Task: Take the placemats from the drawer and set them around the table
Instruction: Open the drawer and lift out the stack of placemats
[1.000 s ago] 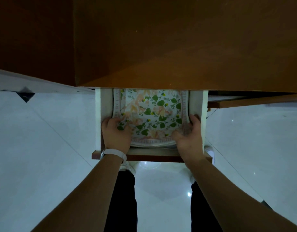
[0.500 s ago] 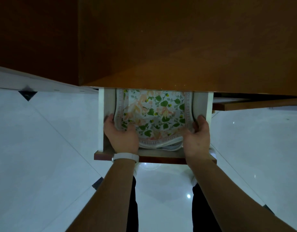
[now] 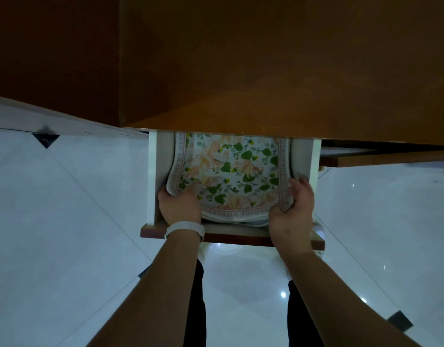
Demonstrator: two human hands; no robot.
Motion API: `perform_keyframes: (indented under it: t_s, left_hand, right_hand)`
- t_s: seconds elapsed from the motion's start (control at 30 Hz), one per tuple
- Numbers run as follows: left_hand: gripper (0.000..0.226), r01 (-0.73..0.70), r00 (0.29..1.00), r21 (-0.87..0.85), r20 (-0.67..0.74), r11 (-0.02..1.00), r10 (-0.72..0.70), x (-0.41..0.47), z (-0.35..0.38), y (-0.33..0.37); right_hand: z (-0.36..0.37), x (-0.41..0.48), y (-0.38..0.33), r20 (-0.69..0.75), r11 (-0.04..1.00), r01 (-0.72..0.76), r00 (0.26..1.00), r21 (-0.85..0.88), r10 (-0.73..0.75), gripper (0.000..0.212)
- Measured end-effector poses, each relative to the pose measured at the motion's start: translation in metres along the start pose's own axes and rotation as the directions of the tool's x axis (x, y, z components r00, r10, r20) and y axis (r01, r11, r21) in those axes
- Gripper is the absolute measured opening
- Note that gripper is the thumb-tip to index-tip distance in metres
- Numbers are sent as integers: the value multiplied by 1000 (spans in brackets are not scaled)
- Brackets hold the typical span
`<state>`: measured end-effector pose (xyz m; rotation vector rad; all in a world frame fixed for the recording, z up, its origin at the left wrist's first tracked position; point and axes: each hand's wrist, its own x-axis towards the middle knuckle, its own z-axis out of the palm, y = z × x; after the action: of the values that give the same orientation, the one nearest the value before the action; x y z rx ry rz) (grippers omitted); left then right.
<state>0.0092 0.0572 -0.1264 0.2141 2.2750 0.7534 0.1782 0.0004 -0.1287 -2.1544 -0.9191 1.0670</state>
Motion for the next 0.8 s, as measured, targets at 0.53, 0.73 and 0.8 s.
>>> perform_keyframes:
  t_s: [0.53,0.73,0.8]
  left_hand:
    - [48,-168,959,-154,203,974,198,-1,-27,-5]
    - [55,62,975,-471,217,880,47,-2,-29,6]
    - [59,104,971,-523,238,846,28,-3,-28,11]
  right_hand:
    - [-1,-4,0,131,981,-193,972,-20,194,64]
    - [-2,6,-10,225,968,-249,946,35,235,78]
    - [-2,7,-12,203,967,-252,949,39,240,79]
